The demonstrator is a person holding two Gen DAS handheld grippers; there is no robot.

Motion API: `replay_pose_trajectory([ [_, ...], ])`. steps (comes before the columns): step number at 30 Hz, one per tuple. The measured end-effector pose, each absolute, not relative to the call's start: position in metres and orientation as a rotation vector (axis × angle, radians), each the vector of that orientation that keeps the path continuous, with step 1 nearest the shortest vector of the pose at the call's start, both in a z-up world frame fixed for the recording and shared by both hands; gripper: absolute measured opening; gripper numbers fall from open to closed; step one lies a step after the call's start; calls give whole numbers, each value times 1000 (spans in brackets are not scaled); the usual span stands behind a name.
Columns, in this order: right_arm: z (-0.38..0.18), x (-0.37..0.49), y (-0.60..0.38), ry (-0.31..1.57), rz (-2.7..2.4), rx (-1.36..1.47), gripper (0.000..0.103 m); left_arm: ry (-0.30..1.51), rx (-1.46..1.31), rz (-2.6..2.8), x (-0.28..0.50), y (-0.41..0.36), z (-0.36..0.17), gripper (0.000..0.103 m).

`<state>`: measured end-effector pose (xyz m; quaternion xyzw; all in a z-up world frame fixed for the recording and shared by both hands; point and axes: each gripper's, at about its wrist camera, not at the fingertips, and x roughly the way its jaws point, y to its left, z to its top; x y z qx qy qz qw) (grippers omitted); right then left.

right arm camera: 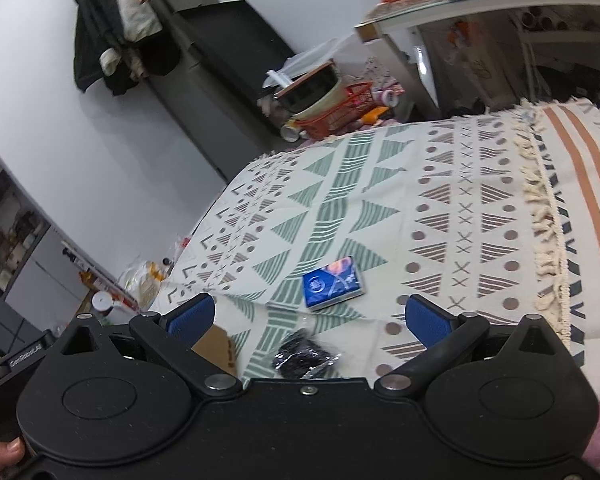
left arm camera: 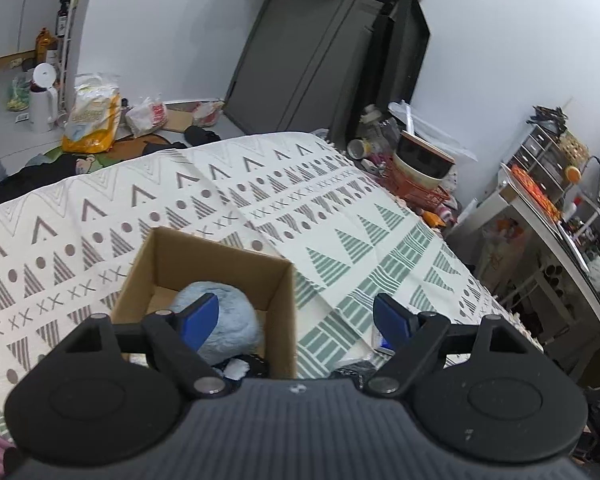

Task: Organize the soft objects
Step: 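Withdraw both tools from the box toward the black bag and blue tissue pack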

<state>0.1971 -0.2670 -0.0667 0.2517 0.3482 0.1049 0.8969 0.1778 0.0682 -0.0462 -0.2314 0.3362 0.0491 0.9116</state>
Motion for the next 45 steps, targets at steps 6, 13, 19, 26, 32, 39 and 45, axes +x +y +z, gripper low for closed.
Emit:
replay_pose_trajectory([
  [6, -82, 200, -279, 739, 216, 560, 103, 736, -427, 37, 188, 44, -45, 83],
  [13, -93, 204, -286, 721, 246, 618, 103, 780, -363, -21, 202, 8, -52, 83],
  [19, -103, 212, -291, 725, 240, 663, 103, 833, -321, -43, 214, -17, -65, 83],
  [26, -116, 226, -295, 746, 248, 703, 103, 888, -306, -35, 226, -34, -82, 83],
  [32, -129, 239, -294, 779, 269, 723, 96, 933, -301, -21, 239, -48, -96, 83],
  [39, -145, 257, -294, 834, 272, 764, 90, 989, -340, -14, 254, -57, -114, 83],
  [45, -157, 271, -296, 865, 292, 828, 81, 1035, -362, -5, 267, -58, -130, 80],
])
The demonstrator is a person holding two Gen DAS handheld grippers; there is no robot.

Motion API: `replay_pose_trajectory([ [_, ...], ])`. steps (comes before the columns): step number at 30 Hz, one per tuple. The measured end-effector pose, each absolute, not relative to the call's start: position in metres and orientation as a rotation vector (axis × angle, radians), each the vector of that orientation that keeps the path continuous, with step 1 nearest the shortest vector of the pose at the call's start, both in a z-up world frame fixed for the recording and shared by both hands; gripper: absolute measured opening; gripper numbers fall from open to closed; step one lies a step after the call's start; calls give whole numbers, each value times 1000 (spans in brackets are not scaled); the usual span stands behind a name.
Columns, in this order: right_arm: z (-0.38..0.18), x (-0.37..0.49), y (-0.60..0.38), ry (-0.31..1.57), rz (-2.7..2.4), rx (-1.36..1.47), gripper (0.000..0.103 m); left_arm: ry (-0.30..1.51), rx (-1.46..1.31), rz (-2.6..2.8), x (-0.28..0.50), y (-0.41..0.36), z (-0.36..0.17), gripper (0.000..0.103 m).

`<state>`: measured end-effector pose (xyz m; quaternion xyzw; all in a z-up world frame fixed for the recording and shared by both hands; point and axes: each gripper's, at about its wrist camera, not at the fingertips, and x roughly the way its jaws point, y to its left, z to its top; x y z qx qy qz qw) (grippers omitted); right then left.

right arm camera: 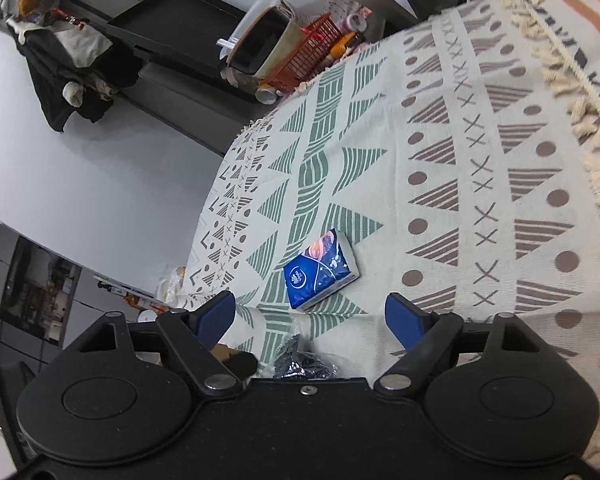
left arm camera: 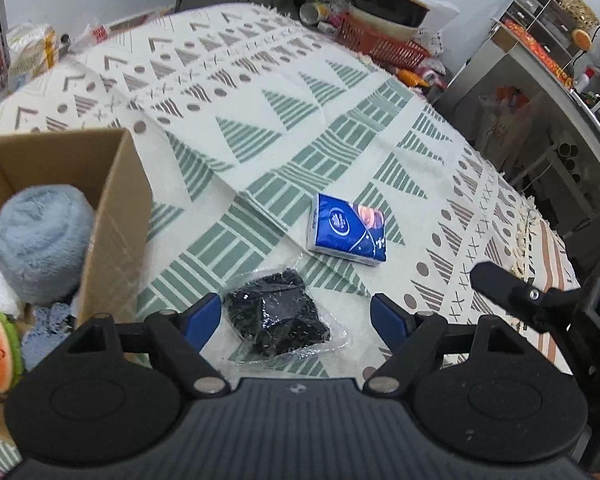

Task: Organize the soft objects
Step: 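Withdraw both tools from the box toward the black bag and blue tissue pack, then grasp the black bagged item with the left tool while the right tool grasps the blue tissue pack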

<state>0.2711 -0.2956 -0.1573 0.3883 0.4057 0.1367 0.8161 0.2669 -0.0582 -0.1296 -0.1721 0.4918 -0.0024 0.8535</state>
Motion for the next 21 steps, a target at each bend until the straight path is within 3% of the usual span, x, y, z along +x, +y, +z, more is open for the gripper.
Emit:
replay_pose_trajectory([
  [12, -175, 293, -285, 900, 304, 841, 80, 1112, -390, 21, 283, -62, -181, 80],
  [14, -179, 297, -282, 911, 296, 838, 80, 1098, -392, 32, 283, -59, -185, 74],
  [18, -188, 305, -277, 934, 280, 841, 80, 1056, -394, 42, 282, -54, -181, 49],
  [21, -192, 312, -272, 938, 274, 841, 78, 1016, -357, 48, 282, -56, -173, 47],
])
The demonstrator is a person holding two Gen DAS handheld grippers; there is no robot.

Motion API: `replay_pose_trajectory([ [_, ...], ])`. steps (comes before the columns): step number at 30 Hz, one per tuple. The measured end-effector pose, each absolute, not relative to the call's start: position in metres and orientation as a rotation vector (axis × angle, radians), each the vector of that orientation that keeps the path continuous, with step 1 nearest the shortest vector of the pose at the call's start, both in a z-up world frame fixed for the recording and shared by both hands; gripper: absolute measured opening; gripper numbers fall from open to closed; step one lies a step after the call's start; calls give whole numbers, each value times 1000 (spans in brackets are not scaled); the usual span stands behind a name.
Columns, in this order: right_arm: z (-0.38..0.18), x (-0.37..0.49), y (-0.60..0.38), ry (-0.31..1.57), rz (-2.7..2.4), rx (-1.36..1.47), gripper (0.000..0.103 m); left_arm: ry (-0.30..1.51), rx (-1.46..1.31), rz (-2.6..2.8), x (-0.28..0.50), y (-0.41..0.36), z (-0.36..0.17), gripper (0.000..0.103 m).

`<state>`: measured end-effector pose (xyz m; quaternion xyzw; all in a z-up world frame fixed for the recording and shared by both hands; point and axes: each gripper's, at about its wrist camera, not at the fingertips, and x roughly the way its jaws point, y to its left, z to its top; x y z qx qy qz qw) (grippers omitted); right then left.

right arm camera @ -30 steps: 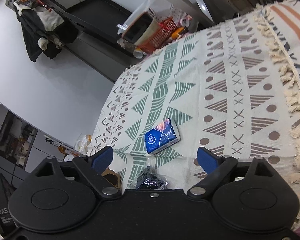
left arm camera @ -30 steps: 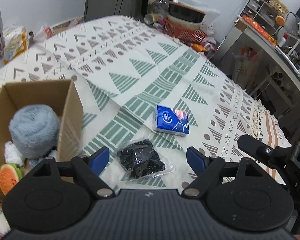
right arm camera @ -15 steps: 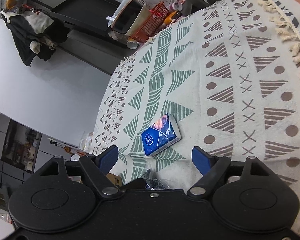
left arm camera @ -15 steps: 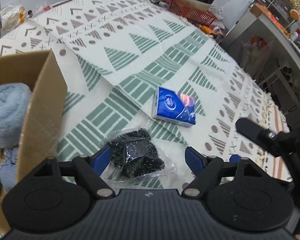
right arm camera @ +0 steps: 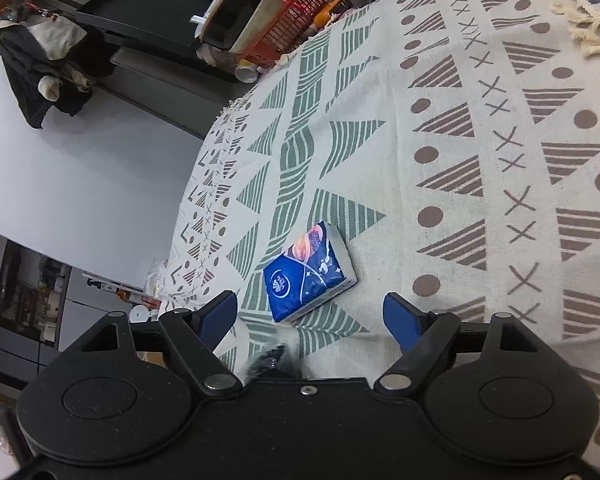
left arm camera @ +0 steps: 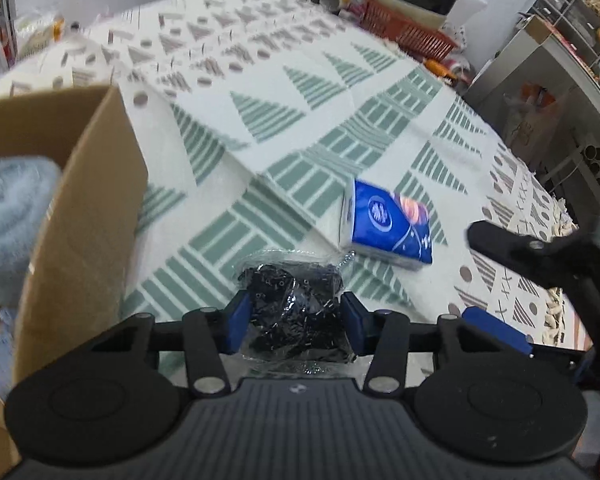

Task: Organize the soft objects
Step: 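Grasp the black bagged item with the left tool while the right tool grasps the blue tissue pack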

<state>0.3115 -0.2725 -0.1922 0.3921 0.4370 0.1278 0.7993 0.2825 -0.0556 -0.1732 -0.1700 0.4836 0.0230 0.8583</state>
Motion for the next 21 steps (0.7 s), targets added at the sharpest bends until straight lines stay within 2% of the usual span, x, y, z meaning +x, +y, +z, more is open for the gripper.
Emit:
replay_pose_trajectory([
  [3, -198, 318, -268, 943, 268, 843, 77, 984, -347, 51, 283, -53, -168, 47],
  [13, -228, 336, -268, 1002, 250, 966, 59, 958, -392, 50, 291, -40, -168, 47],
  [16, -232, 340, -269, 996, 256, 999, 58, 955, -402, 53, 294, -38, -168, 47],
  [21, -236, 345, -266, 990, 245, 983, 45, 954, -414, 51, 295, -35, -169, 47],
])
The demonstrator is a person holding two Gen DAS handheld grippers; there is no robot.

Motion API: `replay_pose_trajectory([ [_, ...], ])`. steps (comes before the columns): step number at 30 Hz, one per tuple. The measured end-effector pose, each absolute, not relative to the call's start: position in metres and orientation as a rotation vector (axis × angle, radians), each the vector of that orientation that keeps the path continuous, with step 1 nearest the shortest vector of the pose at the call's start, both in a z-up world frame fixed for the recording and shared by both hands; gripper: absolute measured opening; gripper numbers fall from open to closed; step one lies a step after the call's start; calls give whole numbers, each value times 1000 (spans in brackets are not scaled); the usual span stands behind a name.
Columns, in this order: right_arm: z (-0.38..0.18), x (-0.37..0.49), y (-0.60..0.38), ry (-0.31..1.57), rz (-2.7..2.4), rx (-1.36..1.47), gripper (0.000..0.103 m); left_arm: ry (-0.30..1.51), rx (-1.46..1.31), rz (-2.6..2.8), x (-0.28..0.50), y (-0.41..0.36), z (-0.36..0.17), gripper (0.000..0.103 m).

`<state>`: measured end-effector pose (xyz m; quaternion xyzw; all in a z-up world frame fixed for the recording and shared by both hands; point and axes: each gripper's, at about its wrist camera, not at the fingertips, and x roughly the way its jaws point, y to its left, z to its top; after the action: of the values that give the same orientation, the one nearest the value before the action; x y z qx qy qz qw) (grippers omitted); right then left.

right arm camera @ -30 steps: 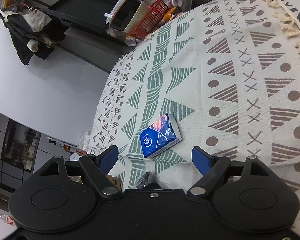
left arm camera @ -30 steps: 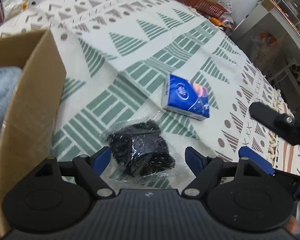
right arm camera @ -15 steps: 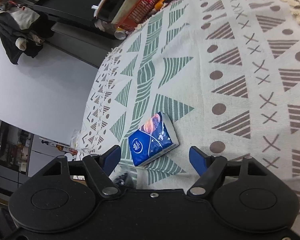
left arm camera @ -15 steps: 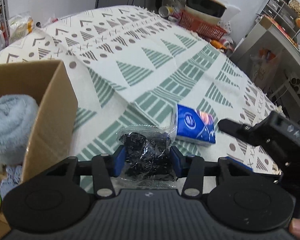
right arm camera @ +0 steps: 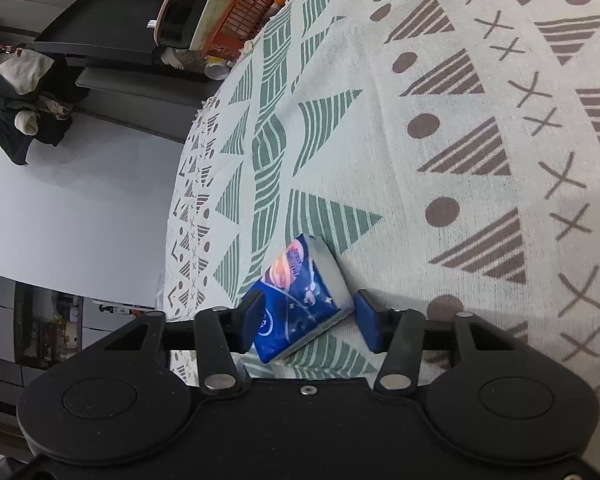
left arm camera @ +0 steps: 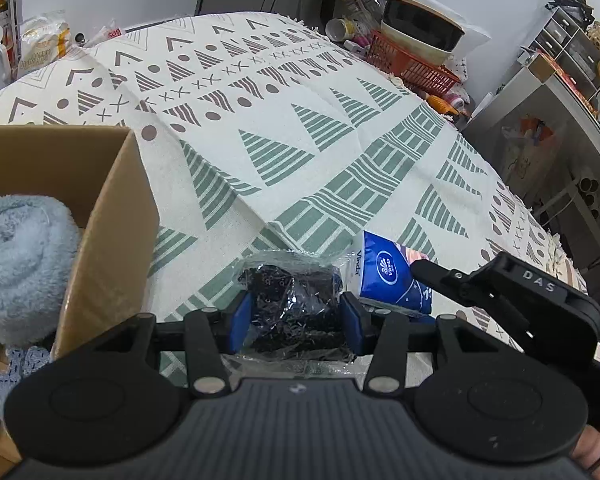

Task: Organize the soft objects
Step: 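Grasp the black bagged item with the left tool while the right tool grasps the blue tissue pack, then carry the black bag and tissue pack into the box and open both tools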

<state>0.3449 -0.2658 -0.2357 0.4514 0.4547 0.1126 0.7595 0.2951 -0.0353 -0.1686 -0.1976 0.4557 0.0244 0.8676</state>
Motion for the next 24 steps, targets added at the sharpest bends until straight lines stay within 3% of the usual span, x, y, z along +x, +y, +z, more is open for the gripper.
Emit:
replay_pose_trajectory([
  [1, -236, 345, -266, 991, 237, 975, 37, 955, -416, 51, 295, -35, -169, 47],
  [4, -236, 345, -266, 986, 231, 963, 33, 951, -419, 49, 295, -35, -167, 47],
  [17, -202, 311, -276, 889, 206, 883, 22, 873, -393, 18, 274, -38, -130, 47],
  [24, -177, 287, -285, 811, 206, 868, 21, 830, -393, 18, 261, -31, -109, 47],
])
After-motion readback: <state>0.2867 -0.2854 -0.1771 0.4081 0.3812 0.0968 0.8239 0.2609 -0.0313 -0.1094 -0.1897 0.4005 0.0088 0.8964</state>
